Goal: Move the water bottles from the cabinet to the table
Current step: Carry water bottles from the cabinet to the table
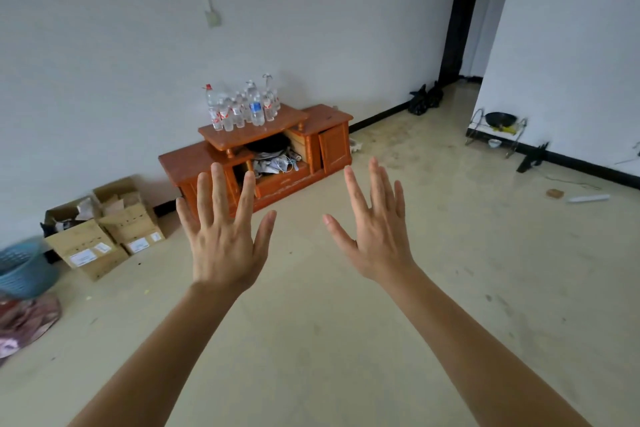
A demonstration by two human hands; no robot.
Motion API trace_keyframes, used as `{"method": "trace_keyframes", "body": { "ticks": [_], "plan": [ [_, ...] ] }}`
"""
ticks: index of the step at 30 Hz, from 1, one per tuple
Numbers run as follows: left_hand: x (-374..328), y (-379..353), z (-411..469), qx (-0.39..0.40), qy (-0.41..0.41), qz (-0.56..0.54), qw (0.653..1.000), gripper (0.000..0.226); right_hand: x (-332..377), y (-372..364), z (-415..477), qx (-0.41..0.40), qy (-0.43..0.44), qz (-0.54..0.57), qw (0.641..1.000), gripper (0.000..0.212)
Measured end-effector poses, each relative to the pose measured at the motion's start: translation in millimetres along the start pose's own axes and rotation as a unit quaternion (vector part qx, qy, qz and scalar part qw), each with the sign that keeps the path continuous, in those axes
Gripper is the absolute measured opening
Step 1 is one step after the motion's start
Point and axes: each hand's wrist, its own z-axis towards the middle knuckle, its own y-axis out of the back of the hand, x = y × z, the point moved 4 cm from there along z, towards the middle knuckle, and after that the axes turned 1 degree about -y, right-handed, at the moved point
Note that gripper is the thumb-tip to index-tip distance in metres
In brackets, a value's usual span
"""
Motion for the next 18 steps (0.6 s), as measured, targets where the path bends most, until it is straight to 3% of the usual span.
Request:
{"method": "trace_keyframes", "body": {
  "ticks": [6,9,18],
  "plan": [
    [22,-72,110,-0.011,0.051,0.020,0.998,0.068,-34,-72,135,0.027,0.046,0.028,0.998,0.082],
    [36,-94,130,-0.019,0.065,0.021,0.997,0.068,-35,-99,160,0.023,0.059,0.035,0.997,0.081],
    [153,-235,286,-0.010,0.109,0.021,0.994,0.068,-22,-270,343,0.042,0.105,0.041,0.993,0.080]
  ]
}}
